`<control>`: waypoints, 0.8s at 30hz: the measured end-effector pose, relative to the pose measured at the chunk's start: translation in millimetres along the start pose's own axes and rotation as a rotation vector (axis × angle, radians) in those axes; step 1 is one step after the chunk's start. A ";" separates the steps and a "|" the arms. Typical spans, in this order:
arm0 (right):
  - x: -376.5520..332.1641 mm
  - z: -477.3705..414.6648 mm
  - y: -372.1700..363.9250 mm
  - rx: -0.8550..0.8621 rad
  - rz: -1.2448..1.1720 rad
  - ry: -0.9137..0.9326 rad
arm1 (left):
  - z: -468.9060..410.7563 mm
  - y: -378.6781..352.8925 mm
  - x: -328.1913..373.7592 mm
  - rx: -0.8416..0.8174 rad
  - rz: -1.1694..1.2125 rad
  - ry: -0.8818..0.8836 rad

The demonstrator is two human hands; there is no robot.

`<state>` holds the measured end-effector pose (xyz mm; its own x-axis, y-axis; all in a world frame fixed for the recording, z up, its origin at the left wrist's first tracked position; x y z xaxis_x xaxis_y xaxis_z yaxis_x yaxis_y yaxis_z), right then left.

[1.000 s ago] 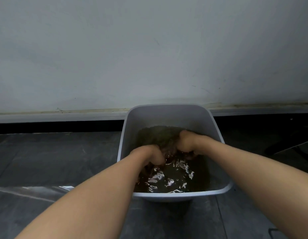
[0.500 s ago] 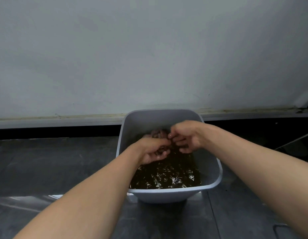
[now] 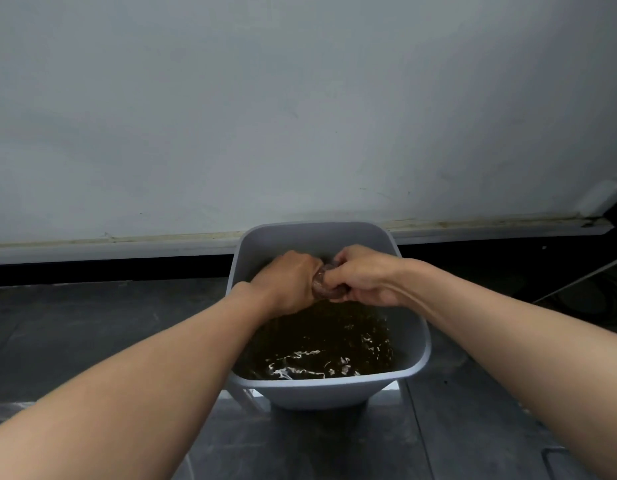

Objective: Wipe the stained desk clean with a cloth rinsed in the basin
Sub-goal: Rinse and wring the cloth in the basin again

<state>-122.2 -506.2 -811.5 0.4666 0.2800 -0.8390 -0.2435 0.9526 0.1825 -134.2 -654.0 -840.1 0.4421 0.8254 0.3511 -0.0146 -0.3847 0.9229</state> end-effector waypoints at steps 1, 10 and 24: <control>-0.5 1.6 -0.4 -0.047 -0.010 -0.013 | -0.2 1.7 0.1 0.014 -0.045 -0.052; 3.6 -1.0 -9.3 -0.083 0.419 0.090 | -6.9 13.2 4.4 -0.057 -0.296 -0.296; 8.4 -3.6 -14.9 0.129 1.041 0.543 | -11.7 13.5 12.6 -0.392 0.064 0.240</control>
<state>-117.7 -518.6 -823.1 -0.3359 0.8713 -0.3577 -0.1908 0.3090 0.9317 -139.4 -644.0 -821.4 0.2100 0.8953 0.3929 -0.3932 -0.2906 0.8723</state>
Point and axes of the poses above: each hand's wrist, its own z-axis away from the middle knuckle, its own y-axis out of the back of the hand, x = y × z, the point moved 1 cm from there along -z, towards the middle knuckle, and after that the axes turned 12 degrees about x, right-handed, at the moved point
